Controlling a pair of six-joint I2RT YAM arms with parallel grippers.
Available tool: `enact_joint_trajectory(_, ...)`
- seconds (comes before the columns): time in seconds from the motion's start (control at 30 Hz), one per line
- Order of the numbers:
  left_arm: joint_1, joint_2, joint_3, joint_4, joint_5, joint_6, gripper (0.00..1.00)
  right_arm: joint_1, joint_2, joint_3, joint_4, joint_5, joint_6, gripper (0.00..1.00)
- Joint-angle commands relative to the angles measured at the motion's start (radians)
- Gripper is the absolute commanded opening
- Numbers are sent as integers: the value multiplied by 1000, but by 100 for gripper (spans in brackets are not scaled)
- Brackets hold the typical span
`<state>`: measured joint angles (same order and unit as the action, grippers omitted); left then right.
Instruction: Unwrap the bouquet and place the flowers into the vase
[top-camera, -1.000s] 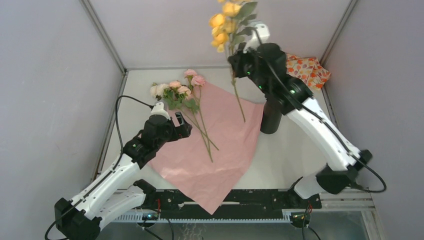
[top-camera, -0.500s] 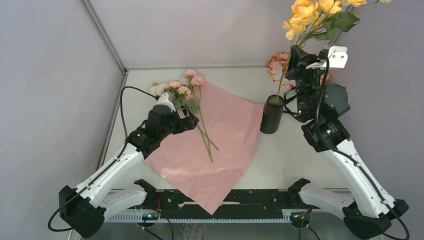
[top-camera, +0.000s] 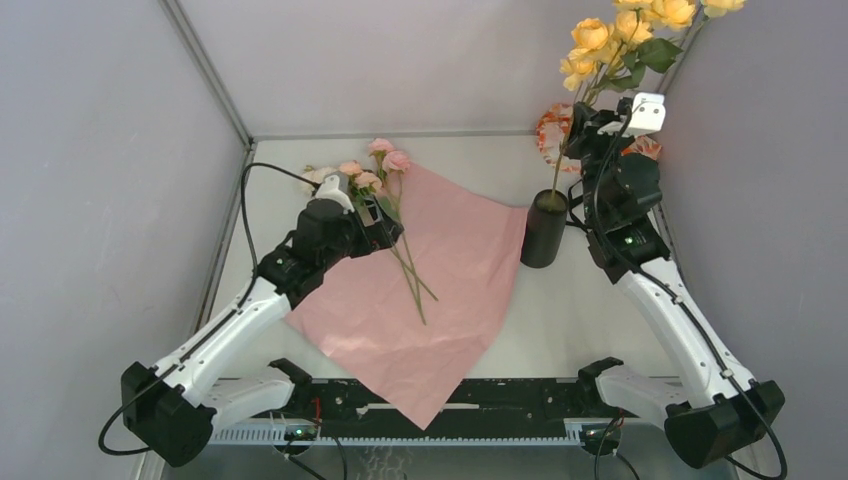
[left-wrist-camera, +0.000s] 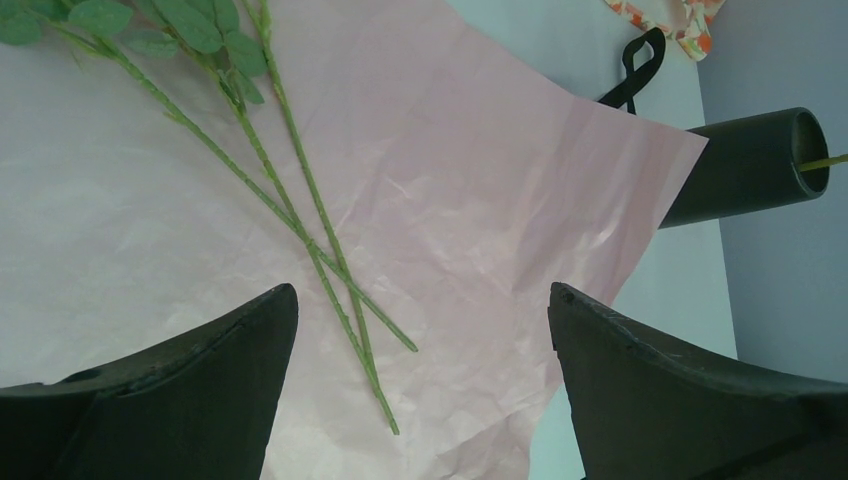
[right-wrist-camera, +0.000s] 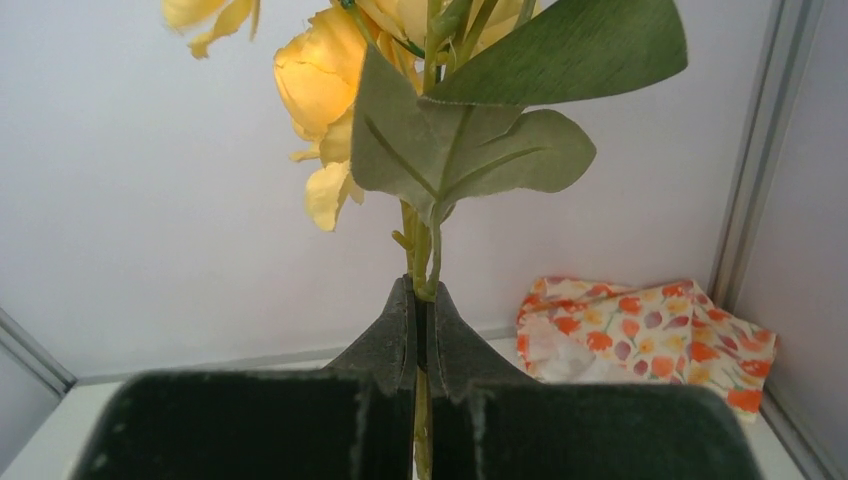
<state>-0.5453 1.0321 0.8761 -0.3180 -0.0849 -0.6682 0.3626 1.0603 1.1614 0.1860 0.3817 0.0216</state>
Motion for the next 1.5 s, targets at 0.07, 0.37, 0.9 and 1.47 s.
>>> enact_joint_trajectory(0.07,10,27,39,52,38,-16,100,-57,13,-98,125,-88,91,0)
enact_joint_trajectory(0.37,34,64,-15,121,68,-45,100,-83,-2,-225,131,-116,125,0)
enact_joint_trajectory(0.9,214,284,-159,447,374,-268,100,-125,32,-368,110,-123,178,0)
enact_joint_trajectory(1.47,252,360,-191,482,410,-311,96,-119,-23,-373,42,-133,221,71)
